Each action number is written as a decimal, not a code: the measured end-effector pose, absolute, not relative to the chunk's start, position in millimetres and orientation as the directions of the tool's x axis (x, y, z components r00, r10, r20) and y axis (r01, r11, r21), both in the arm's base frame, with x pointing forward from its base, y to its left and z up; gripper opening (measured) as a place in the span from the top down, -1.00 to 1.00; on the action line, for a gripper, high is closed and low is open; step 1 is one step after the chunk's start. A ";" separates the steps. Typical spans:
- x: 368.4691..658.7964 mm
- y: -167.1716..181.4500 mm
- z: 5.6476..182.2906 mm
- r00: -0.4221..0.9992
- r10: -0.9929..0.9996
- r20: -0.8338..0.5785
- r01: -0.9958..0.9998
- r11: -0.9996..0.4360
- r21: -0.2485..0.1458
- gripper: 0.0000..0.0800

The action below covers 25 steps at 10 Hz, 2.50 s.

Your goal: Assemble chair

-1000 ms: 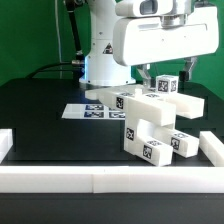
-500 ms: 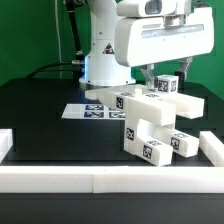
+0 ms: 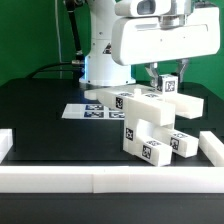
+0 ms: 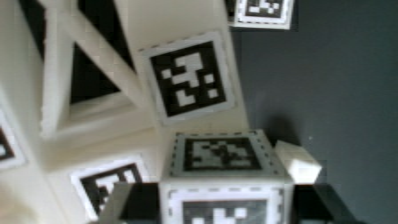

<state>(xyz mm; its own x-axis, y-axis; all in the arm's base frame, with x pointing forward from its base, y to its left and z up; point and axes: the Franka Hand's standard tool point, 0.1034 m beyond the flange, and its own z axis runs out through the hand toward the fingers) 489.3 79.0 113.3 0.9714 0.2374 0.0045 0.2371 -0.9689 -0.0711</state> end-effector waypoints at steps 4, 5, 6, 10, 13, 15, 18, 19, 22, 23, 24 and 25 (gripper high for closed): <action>489.4 78.5 112.8 0.990 -0.136 -0.023 -0.138 -0.988 -0.071 0.28; 489.5 78.4 112.8 0.970 -0.242 -0.030 -0.244 -0.967 -0.068 0.28; 489.7 78.2 112.8 0.953 -0.302 -0.035 -0.304 -0.950 -0.071 0.28; 493.4 80.5 112.5 0.738 -0.674 -0.035 -0.675 -0.735 -0.067 0.28; 493.5 80.4 112.4 0.718 -0.696 -0.036 -0.696 -0.715 -0.066 -0.14; 493.4 80.9 111.5 0.740 -0.672 -0.042 -0.673 -0.737 -0.059 -0.51; 493.8 82.8 111.2 0.872 -0.489 -0.028 -0.490 -0.870 -0.060 -0.62; 494.0 83.5 111.4 0.915 -0.402 -0.021 -0.403 -0.913 -0.060 -0.62; 494.7 84.8 112.1 0.989 -0.146 -0.002 -0.146 -0.987 -0.060 -0.62; 494.7 84.9 112.2 0.999 -0.038 0.004 -0.037 -0.998 -0.053 -0.62; 494.5 84.5 112.0 1.000 0.021 0.007 0.022 -0.998 -0.052 -0.62; 493.7 83.8 111.4 0.995 0.098 0.009 0.098 -0.994 -0.050 -0.62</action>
Offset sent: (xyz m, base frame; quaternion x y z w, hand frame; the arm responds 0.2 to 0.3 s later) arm 0.0004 -0.0021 -0.0023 0.0122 0.0005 0.2665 0.9637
